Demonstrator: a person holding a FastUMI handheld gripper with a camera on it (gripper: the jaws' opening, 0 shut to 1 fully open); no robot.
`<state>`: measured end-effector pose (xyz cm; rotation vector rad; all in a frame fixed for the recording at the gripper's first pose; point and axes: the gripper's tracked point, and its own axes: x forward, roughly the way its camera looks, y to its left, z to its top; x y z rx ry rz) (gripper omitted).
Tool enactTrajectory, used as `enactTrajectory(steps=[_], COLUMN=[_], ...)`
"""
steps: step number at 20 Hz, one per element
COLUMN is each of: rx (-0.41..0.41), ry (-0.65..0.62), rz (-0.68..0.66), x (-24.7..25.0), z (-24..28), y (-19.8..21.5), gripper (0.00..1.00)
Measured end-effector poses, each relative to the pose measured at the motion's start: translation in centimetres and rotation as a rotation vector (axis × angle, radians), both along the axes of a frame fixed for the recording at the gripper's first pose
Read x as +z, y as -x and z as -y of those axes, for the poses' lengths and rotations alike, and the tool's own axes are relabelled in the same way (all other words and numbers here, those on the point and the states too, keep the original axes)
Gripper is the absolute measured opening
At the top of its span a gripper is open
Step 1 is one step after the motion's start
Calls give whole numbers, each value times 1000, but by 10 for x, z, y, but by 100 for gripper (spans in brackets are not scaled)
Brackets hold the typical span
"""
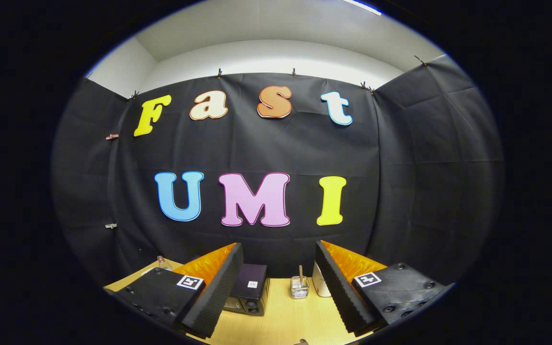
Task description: Open the toaster oven, put the food inside, and close the toaster oven door.
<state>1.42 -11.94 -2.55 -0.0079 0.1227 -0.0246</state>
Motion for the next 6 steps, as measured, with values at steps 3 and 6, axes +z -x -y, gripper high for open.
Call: enactTrajectory(steps=[3,6], rx=[-4,1], ry=[1,-10], rz=[12,24], x=[7,11], z=[1,0], y=[-1,0], gripper=[98,98])
